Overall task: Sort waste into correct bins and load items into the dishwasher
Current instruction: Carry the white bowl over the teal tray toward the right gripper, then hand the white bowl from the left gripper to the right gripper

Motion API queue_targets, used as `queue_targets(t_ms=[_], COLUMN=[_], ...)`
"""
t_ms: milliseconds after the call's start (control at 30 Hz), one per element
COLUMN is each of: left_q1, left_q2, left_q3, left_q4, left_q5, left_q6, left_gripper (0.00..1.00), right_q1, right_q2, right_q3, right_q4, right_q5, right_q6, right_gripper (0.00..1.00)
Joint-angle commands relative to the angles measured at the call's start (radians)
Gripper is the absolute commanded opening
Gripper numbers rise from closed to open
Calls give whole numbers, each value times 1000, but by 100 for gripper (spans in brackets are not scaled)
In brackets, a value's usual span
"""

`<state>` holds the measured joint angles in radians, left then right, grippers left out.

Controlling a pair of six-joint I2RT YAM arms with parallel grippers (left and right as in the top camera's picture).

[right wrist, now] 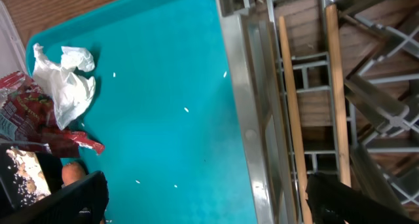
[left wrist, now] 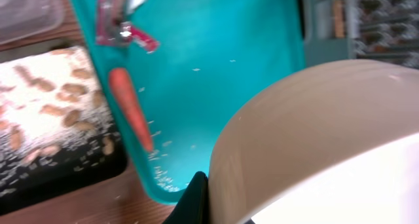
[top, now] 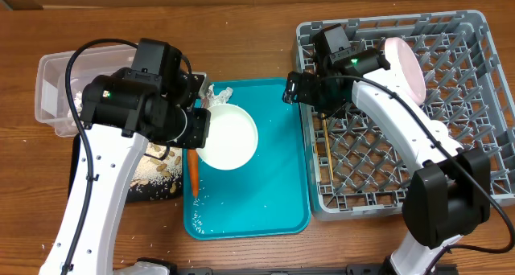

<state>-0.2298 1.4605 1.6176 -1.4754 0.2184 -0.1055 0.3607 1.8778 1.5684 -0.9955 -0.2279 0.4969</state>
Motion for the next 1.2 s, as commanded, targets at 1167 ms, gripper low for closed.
queue_targets(t_ms=[1167], left_q1=[-132], left_q2=[-8], left_q3=[-26], left_q4=[167], left_q5=[-270], left_q6=[-299], left_gripper=[4], right_q1=[182], right_q2=[-290], right_q3=[4], right_q4=[50], right_q5=[-227], right_q6=[-326], right_gripper=[68])
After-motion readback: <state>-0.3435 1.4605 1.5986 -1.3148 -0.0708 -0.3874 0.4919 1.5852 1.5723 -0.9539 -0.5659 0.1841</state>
